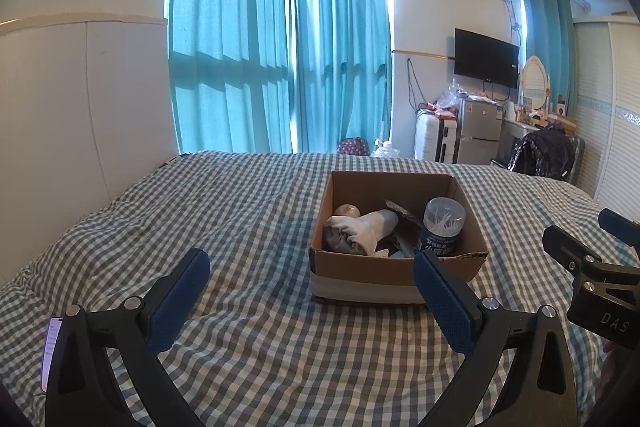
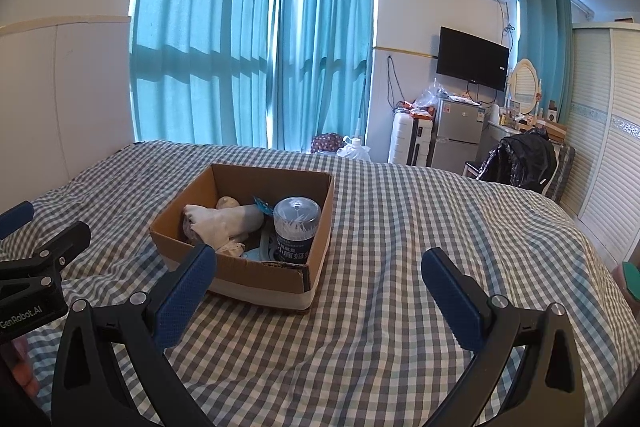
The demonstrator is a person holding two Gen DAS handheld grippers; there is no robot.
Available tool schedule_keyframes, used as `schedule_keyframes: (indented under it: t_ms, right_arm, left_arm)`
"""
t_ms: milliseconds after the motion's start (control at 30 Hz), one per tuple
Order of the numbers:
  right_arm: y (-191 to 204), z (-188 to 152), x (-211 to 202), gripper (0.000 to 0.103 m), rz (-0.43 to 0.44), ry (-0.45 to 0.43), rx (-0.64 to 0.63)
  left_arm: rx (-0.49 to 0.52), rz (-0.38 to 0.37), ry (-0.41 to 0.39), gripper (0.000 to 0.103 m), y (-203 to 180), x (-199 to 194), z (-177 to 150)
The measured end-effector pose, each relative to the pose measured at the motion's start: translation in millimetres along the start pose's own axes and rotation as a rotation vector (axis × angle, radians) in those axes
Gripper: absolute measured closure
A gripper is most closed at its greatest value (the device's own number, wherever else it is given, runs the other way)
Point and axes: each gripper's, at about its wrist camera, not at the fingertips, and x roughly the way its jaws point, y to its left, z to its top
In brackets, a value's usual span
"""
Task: Organize objects
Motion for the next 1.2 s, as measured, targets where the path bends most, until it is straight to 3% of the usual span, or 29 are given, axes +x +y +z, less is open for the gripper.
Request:
schedule_keyframes:
  t_ms: [1200]
  right_arm:
    - [2.4, -2.6, 0.7, 0.000, 0.004, 0.013, -0.005]
  left_arm:
    - [-0.010, -0.015, 0.031, 0.000, 4.7, 2.3, -3.8]
